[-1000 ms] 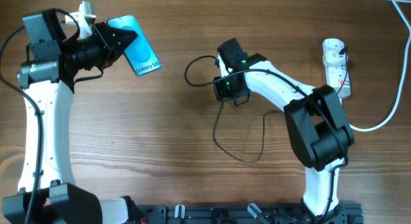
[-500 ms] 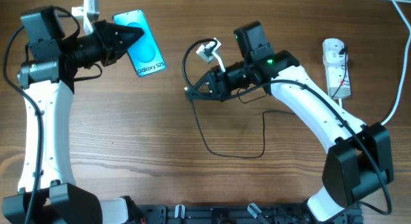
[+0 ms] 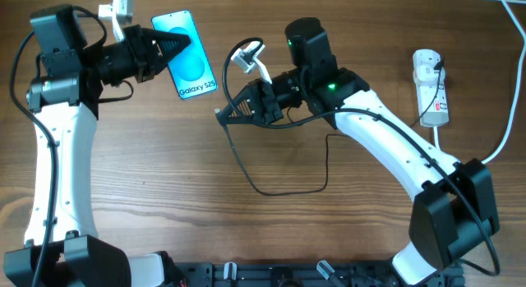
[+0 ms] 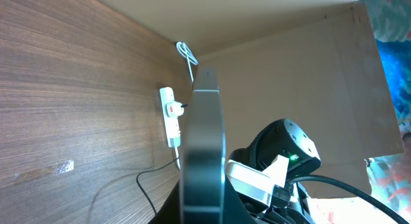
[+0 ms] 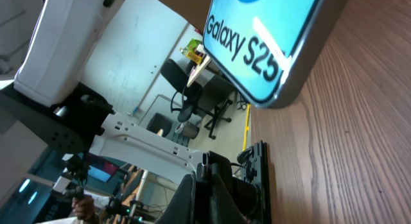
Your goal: Plug charger to phone and switch on socket
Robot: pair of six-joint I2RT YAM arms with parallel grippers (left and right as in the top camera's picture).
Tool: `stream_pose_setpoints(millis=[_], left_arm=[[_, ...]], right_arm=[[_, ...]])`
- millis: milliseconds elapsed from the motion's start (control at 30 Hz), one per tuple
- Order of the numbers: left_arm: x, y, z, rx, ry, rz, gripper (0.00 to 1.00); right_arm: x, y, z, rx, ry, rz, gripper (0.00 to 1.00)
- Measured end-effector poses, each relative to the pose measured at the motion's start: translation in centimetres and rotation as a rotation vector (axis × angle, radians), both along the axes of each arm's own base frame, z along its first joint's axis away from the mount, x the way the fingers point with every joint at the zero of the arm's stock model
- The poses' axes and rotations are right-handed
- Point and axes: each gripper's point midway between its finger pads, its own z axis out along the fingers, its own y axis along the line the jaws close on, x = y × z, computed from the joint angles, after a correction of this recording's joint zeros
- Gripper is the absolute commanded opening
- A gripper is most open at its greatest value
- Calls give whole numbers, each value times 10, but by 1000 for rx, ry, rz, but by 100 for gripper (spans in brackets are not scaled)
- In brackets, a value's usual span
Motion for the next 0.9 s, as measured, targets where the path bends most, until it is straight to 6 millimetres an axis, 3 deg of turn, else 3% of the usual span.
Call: stream_pose_setpoints(millis=[600,800,900], left_arm=[[0,-1,2,0,-14,-7,4],[-4,-32,13,-9,-75,-94,4],[-4,-33,13,-11,-74,-95,4]], right_arm=[[8,5,15,21,0,-22,4],[9,5,14,15,8,-30,4],[11,5,14,14,3,-37,4]])
